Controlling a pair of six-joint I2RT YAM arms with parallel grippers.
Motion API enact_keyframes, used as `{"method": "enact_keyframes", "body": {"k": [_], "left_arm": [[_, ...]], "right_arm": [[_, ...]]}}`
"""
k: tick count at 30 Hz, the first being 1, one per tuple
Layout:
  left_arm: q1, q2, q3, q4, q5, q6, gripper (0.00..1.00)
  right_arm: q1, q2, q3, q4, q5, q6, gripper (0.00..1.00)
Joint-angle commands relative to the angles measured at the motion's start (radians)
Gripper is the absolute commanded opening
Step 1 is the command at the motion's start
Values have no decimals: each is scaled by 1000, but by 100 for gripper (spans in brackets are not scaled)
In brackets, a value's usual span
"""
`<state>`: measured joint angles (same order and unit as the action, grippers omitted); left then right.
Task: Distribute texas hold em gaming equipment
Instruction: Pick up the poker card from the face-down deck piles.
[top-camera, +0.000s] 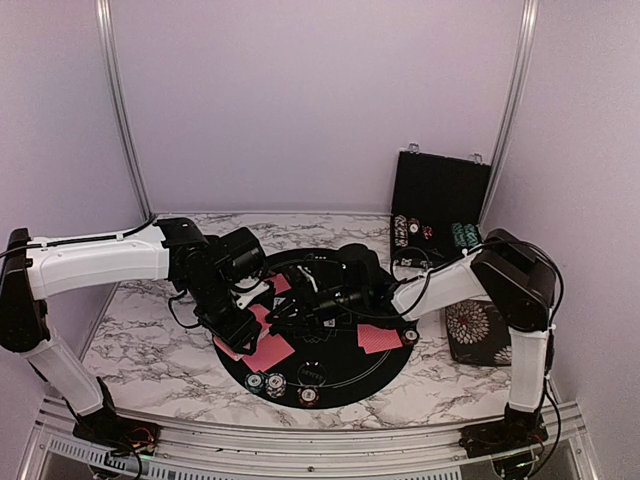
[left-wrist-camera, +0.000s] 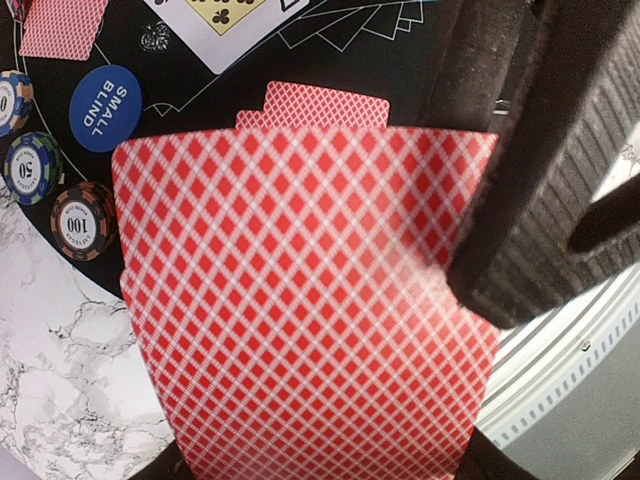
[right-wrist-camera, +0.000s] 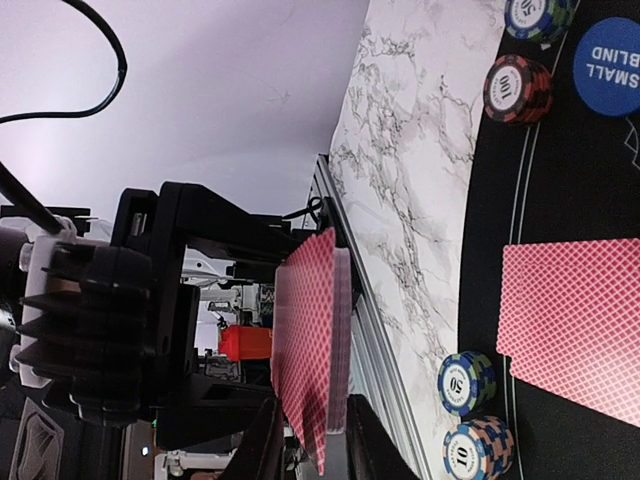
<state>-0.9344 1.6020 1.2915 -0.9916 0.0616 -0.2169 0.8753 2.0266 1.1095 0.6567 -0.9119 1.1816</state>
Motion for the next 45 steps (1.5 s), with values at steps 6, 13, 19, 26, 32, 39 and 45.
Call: {"method": "enact_keyframes", "body": {"k": [6,13,19,26,32,39,45], "left_arm": [[0,-28,-6,2,0,3,51],[0,-30,-8,1,1,1,51],[0,-33,-11,1,1,3,51],[0,-33,-11,2,1,2,51],[0,-35,-16,3,1,0,51],[0,-36,-20,2,0,-1,51],[-1,-39,-23,2,-2,-3,51]], "right_arm": [[-13,-56,-20,51,6,27,11],[-19,-69,-23,50,5,30,2],[-37,-80,-44,83,-2,51,0],[-63,-100,-68,116,-29,71,0],[-85,-121,-111,140,-43,78,0],[-122,-162,-172,155,-72,69,0],[-164,-209,-237,184,-110,67,0]]}}
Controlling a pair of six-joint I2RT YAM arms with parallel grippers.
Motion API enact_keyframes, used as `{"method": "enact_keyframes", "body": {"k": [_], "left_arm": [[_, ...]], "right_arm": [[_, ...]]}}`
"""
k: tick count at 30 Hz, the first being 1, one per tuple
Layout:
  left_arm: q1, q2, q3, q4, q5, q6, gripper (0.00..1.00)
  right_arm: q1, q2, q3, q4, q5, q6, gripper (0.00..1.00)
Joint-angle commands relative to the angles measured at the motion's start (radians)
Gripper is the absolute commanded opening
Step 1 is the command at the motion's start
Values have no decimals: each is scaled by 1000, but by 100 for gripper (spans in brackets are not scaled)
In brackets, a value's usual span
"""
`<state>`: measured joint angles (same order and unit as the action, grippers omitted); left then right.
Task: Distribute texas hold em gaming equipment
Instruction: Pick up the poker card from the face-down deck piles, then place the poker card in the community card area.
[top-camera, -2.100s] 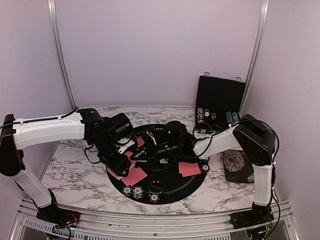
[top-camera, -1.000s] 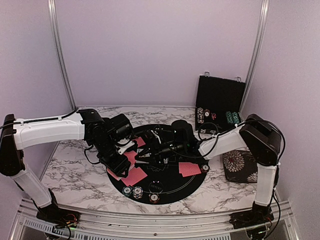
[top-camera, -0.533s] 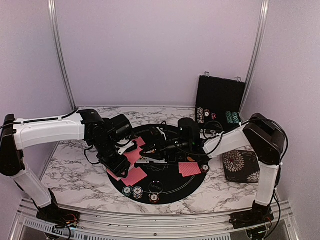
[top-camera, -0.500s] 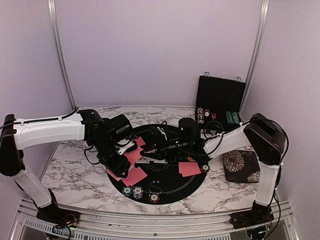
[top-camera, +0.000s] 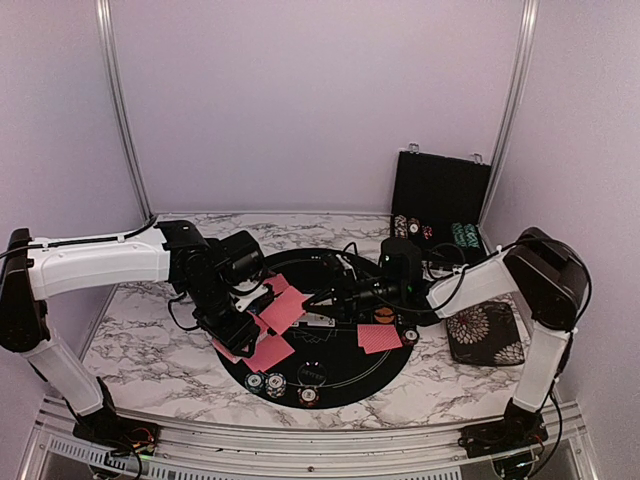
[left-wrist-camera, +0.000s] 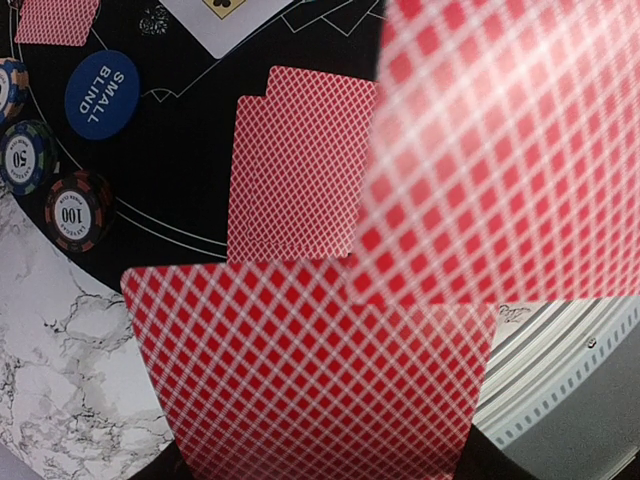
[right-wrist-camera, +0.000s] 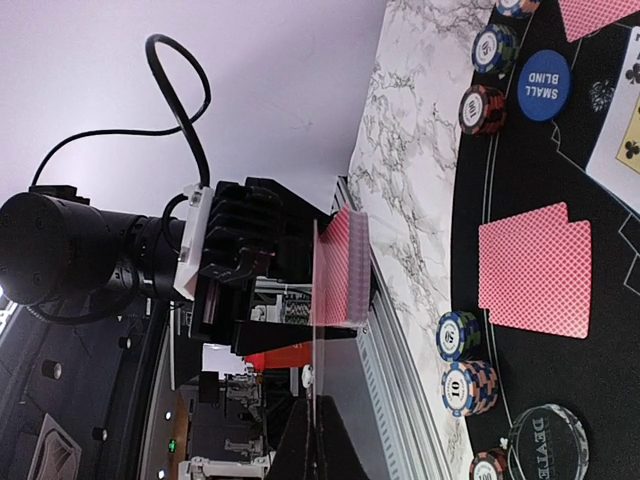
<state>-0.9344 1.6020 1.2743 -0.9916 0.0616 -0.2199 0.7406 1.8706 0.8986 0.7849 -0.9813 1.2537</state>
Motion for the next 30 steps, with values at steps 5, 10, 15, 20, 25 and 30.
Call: {"method": "enact_keyframes", "body": {"k": [5,10,15,20,25,30], "left_arm": [[-1,-41,-8,2,-2,2,51],[3,-50,-13,2,-3,10,51],[4,-47,-7,2,1,19,51],[6,-42,6,1,7,32,51],[6,-37,8,2,10,36,51],[9,-32,11,2,12,46,51]], "right_arm": [[-93,-95,-96,72,-105,-24,0],[-190,-153,-139,-142,-151,-240,0],[-262,-142,10,-744,-77,-723,0],[-300,-42,152,-1046,-22,-969,0],[-319,45,290,-1240,49,-1163,0],[-325,104,384,-1293,89,-1217,0]]}}
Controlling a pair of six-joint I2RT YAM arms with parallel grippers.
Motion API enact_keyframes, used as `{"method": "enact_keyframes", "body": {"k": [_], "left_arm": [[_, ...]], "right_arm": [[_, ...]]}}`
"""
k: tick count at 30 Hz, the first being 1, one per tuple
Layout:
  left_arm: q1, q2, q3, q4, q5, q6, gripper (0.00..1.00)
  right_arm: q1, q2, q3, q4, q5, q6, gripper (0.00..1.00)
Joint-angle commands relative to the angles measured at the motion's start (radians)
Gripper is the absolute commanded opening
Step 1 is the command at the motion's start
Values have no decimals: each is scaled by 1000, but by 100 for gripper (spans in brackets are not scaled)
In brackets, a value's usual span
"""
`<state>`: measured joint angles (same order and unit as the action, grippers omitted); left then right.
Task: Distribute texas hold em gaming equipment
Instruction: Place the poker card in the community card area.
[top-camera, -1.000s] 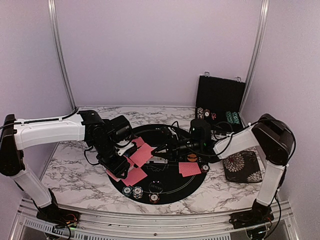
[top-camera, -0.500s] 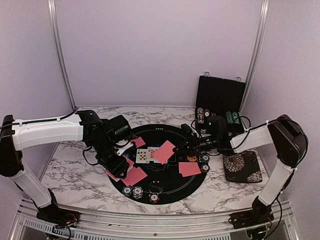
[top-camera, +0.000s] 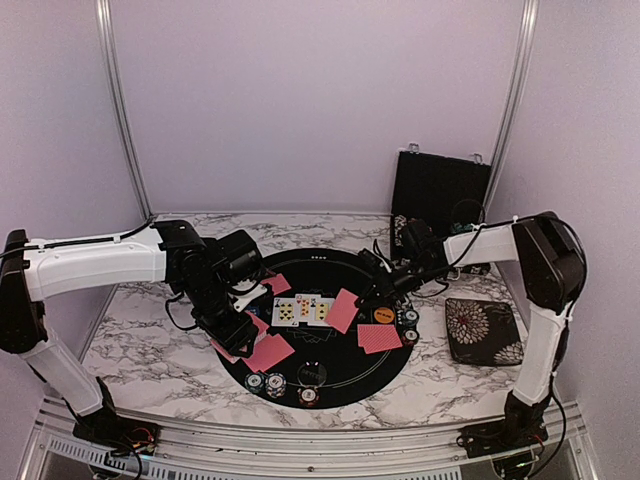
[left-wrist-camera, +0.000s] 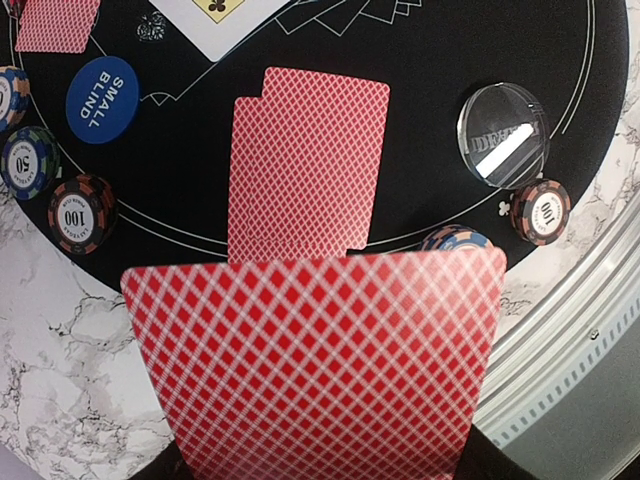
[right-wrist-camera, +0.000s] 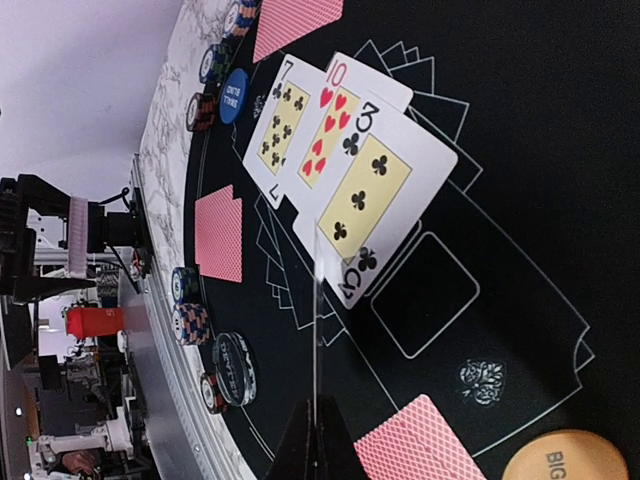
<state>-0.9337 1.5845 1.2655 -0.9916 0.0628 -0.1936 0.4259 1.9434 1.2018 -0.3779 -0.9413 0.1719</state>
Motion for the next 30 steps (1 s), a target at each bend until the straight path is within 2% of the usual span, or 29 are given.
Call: {"method": "enact_keyframes", "body": {"k": [1,7,16,23,30], "left_arm": [[10,-14,21,1,12,23,51],[11,-16,15,3,14,22,51],[12,-8,18,2,17,26,51],[15,-11,12,3,16,21,51],[15,-17,6,4,16,16,51]], "right_arm": [[-10,46,100,-143,52,-148,0],[-10,140,212,-254,97,-247,0],[16,204,291,-276,187,-246,0],[58,238,359,-286,285,-228,6],[83,264,393,-302,338,-233,20]]}}
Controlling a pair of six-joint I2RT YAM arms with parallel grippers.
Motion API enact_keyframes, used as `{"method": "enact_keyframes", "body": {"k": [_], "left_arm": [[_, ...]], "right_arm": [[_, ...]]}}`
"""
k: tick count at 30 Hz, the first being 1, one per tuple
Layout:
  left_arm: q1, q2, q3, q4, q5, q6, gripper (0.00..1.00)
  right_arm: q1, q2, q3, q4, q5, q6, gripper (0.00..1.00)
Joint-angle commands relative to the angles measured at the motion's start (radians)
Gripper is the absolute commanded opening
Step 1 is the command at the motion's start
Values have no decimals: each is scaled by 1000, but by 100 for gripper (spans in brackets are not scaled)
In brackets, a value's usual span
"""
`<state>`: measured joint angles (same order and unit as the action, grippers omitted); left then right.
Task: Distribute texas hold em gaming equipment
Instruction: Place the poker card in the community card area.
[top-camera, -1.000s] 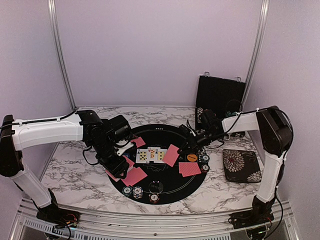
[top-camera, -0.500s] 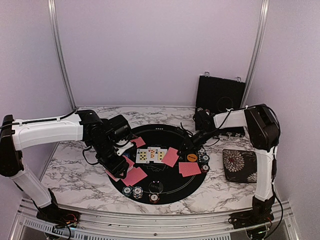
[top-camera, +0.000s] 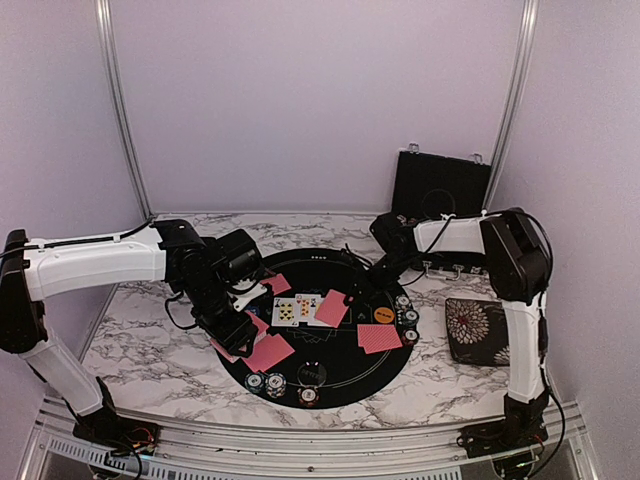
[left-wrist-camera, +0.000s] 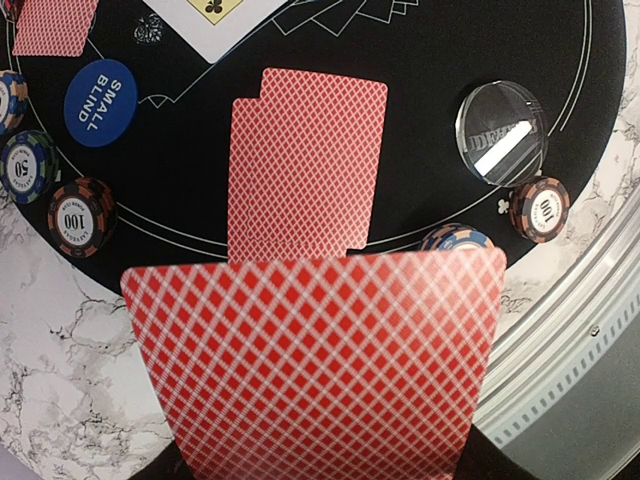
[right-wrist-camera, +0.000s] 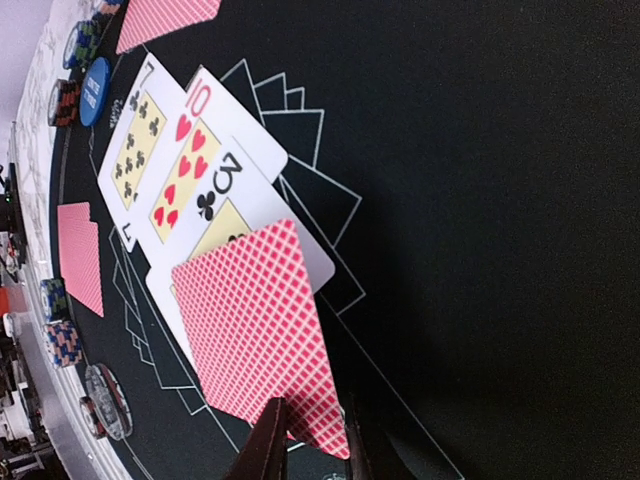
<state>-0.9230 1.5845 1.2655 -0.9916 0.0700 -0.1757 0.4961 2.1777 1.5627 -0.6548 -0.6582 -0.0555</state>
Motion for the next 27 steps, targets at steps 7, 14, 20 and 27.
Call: {"method": "enact_keyframes", "body": {"k": [7,14,20,27], "left_arm": [[4,-13,9,4,8,-3,51],[4,-8,14,4,11,-2,51],[4,-4,17,4,13,-1,51],[4,-5,18,4,15,-6,51]], "right_arm": [[15,20,34,-31,122,7,30],[21,-6,39,-35,202,32,42],[13,-59,24,-9,240,97,48],[13,-194,-50,112,145,229,55]]}}
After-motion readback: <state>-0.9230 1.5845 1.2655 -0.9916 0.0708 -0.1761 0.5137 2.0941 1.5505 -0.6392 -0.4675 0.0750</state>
